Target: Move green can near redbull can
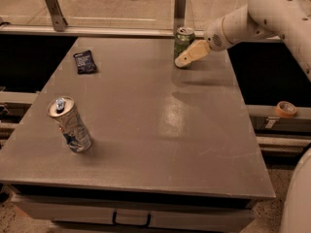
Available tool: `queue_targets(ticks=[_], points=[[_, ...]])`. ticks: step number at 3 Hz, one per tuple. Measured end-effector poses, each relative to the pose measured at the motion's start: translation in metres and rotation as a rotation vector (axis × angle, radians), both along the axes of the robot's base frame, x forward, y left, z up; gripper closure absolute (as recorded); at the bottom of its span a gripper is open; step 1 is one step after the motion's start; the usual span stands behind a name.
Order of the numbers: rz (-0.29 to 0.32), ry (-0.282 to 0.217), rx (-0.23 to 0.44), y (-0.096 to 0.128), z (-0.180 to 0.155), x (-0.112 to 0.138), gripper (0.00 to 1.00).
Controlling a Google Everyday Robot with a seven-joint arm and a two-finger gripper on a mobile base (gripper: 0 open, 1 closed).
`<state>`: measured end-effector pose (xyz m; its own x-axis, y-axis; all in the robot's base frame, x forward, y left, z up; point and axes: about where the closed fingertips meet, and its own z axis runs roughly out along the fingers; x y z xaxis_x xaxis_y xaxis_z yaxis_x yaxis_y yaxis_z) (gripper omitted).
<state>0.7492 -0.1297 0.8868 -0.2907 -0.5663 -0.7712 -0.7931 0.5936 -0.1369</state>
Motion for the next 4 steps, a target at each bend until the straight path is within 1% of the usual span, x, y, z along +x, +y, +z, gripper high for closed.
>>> queue_targets(ticks=[1, 2, 3, 4], points=[[-0.005, 0.050, 0.086, 0.015, -0.005, 0.010, 0.17], [-0.005, 0.080, 0.151, 0.019, -0.005, 0.016, 0.41], [-0.003, 0.077, 0.207, 0.013, 0.006, 0.019, 0.64], [0.078, 0.063, 0.223, 0.022, 0.028, -0.007, 0.88]])
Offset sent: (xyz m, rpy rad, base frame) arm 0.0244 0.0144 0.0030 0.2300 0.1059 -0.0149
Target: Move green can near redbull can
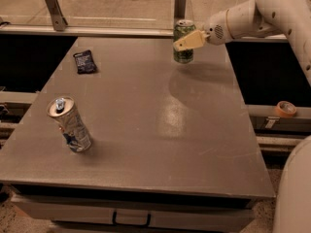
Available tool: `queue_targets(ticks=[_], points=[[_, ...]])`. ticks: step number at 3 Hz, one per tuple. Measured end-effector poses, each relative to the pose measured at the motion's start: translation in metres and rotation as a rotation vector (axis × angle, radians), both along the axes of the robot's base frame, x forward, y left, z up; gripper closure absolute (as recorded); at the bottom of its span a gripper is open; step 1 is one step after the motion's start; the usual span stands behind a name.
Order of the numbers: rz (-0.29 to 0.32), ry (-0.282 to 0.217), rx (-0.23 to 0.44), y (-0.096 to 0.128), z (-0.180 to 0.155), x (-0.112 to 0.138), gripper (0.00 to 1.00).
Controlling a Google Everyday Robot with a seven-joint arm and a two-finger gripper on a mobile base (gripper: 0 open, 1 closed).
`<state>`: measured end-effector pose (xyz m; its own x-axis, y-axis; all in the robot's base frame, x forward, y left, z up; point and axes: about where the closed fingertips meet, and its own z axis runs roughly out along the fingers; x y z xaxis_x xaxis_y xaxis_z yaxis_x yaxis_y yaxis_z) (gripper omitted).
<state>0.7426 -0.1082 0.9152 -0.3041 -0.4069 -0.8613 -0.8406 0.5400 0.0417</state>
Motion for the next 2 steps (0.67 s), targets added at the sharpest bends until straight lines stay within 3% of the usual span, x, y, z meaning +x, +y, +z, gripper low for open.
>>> queue_targets(ticks=[1, 2], points=[[0.006, 0.003, -0.001, 0.003, -0.002, 0.000, 1.00], [0.087, 0.015, 0.036, 0.031, -0.002, -0.026, 1.00]])
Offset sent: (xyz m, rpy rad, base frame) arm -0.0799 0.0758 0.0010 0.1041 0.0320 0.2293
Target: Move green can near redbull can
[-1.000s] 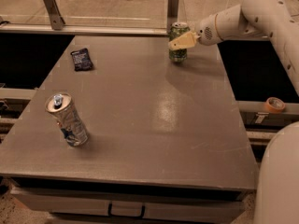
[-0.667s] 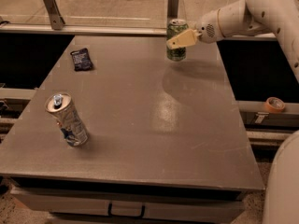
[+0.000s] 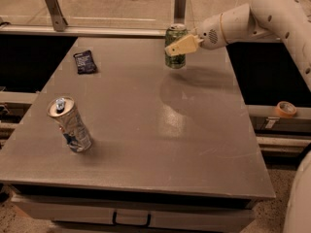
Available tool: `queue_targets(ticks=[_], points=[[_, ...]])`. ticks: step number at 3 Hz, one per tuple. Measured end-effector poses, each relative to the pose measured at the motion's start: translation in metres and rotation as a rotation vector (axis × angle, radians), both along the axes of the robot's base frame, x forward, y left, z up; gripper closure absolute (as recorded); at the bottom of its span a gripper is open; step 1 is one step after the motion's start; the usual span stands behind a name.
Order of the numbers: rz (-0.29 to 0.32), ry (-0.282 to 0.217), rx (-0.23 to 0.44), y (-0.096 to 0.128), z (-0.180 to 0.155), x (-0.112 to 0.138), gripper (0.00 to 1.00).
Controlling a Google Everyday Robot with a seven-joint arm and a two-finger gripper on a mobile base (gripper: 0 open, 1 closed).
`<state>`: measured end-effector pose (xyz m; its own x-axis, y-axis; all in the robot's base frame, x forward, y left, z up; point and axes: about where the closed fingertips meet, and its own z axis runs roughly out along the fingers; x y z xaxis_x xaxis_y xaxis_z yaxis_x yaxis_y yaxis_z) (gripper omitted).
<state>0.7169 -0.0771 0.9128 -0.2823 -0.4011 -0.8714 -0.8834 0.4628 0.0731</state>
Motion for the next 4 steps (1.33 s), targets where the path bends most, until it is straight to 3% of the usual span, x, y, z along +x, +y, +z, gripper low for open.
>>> queue_targets(ticks=[1, 2, 3, 4], points=[[0.146, -0.024, 0.065, 0.051, 0.014, -0.053, 1.00], [0.192, -0.013, 0.077, 0.071, 0.008, -0.064, 1.00], [0.191, -0.014, 0.077, 0.071, 0.008, -0.064, 1.00], [0.253, -0.018, 0.092, 0.093, 0.008, -0.085, 1.00]])
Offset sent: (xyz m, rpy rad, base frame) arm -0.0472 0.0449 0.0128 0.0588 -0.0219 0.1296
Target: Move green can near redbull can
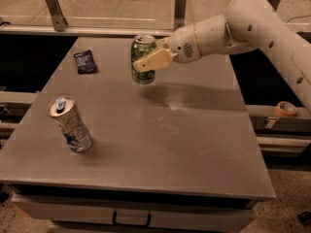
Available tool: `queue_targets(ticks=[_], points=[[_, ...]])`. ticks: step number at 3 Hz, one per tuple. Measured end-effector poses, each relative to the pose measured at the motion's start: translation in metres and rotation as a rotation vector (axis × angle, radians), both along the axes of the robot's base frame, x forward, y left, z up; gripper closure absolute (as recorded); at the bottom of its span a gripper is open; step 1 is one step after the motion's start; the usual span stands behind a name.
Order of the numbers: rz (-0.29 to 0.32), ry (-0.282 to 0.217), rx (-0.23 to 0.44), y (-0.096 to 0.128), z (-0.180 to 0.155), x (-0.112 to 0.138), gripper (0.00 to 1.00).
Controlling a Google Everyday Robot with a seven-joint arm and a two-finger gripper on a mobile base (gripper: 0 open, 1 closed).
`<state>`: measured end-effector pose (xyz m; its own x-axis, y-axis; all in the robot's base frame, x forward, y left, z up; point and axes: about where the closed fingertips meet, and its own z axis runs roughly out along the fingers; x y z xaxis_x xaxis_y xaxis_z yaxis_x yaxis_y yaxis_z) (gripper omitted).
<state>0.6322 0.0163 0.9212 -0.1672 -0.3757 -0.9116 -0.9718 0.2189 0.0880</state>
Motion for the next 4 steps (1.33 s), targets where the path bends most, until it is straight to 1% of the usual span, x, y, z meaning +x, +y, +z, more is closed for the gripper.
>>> queue_targets(ticks=[1, 2, 3, 4], points=[[0.108, -0.012, 0.031, 0.037, 0.000, -0.034, 1.00], [0.185, -0.015, 0.040, 0.057, -0.003, -0.061, 1.00], [0.233, -0.008, 0.052, 0.071, -0.008, -0.083, 1.00], [0.309, 0.001, 0.058, 0.091, -0.018, -0.103, 0.82]])
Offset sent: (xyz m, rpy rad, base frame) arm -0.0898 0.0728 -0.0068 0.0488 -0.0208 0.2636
